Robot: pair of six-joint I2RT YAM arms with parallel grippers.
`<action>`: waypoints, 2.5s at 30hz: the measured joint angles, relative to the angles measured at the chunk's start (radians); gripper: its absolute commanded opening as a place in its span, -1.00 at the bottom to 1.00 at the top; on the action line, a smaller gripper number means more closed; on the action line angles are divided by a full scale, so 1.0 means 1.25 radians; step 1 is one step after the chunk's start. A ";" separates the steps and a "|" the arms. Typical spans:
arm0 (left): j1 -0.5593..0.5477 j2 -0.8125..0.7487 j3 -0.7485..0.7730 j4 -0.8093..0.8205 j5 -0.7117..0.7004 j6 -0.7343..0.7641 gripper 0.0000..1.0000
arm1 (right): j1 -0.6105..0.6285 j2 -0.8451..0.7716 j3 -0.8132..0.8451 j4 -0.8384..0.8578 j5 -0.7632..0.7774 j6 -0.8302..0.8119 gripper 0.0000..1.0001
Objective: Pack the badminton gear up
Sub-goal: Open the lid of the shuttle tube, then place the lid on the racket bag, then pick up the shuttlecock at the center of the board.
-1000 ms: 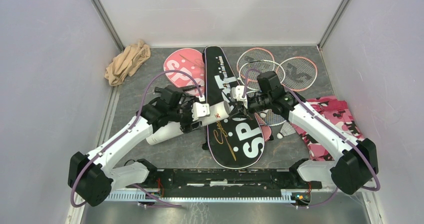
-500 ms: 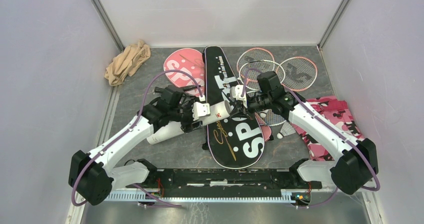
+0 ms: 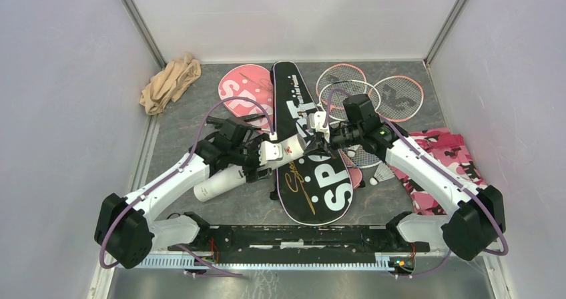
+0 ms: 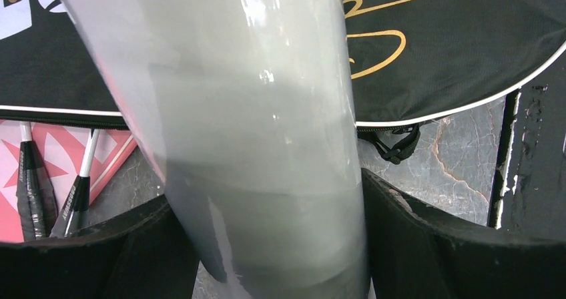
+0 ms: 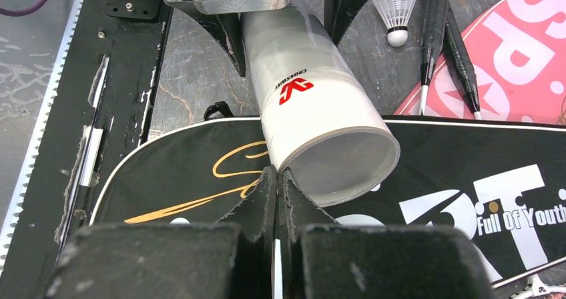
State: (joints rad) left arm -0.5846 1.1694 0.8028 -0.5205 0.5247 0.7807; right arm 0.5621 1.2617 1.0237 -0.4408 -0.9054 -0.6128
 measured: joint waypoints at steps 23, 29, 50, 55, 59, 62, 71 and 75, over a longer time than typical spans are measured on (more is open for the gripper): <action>-0.002 -0.050 -0.042 -0.010 -0.063 0.108 -0.96 | -0.006 0.003 0.035 -0.162 -0.028 -0.168 -1.00; -0.002 -0.096 -0.095 -0.018 -0.089 0.119 -0.96 | -0.030 -0.004 0.035 -0.183 -0.001 -0.183 -0.99; 0.137 -0.144 -0.046 0.092 -0.256 -0.079 -0.96 | 0.074 0.045 -0.100 -0.006 0.459 -0.048 -0.92; 0.179 -0.116 0.010 0.132 -0.283 -0.135 -0.96 | 0.107 0.110 -0.104 0.031 0.497 -0.027 -0.49; 0.184 -0.101 0.029 0.142 -0.293 -0.156 -0.96 | 0.114 0.133 -0.104 0.035 0.505 -0.013 0.31; 0.184 -0.089 0.035 0.142 -0.293 -0.161 -0.96 | 0.114 0.131 -0.104 0.035 0.504 -0.012 0.49; 0.184 -0.077 0.077 0.069 -0.251 -0.132 -0.96 | 0.057 0.082 -0.056 -0.005 0.456 -0.016 0.62; 0.184 -0.077 0.087 0.017 -0.220 -0.074 -0.91 | -0.041 0.059 -0.018 -0.027 0.416 -0.018 0.61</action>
State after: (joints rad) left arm -0.3550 1.0737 0.9115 -0.4992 0.2501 0.6880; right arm 0.5114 1.3357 1.0016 -0.4747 -0.3851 -0.6353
